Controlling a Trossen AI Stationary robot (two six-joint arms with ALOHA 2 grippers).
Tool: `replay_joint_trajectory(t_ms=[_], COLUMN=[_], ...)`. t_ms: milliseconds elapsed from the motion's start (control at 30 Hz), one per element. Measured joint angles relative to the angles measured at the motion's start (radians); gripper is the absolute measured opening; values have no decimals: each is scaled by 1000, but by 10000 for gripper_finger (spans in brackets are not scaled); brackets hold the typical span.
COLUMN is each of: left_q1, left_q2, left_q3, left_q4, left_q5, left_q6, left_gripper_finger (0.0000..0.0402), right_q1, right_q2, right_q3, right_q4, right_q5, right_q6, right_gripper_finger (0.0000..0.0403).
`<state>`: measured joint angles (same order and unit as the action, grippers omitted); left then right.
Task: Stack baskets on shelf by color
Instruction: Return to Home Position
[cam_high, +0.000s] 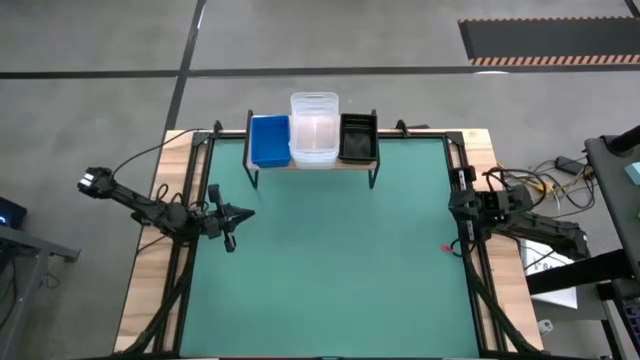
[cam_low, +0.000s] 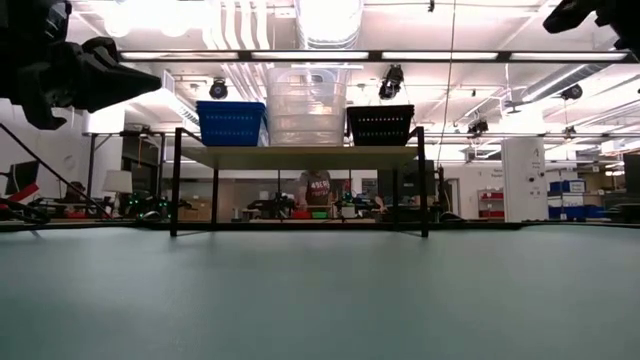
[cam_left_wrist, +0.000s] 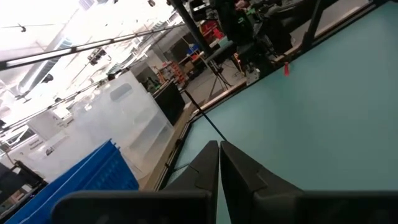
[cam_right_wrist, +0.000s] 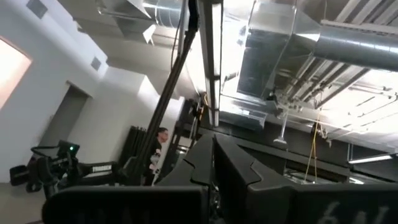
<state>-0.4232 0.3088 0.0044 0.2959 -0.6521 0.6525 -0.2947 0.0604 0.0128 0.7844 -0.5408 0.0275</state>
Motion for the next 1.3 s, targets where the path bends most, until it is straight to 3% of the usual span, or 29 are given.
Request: replay_joint_trajectory(t_ms=[467,1300], left_q1=[0,0], left_q2=[13,11], left_q3=[0,0], left_q4=[1,1], left_q5=[0,2], left_q6=[0,0], left_gripper_finger=[0,0], right_q1=[0,0], right_q2=[66,67], right_q3=[1,1], right_q4=[5,5], right_q5=[0,0], right_q6=[-1,-1], right_gripper_finger=[9,9])
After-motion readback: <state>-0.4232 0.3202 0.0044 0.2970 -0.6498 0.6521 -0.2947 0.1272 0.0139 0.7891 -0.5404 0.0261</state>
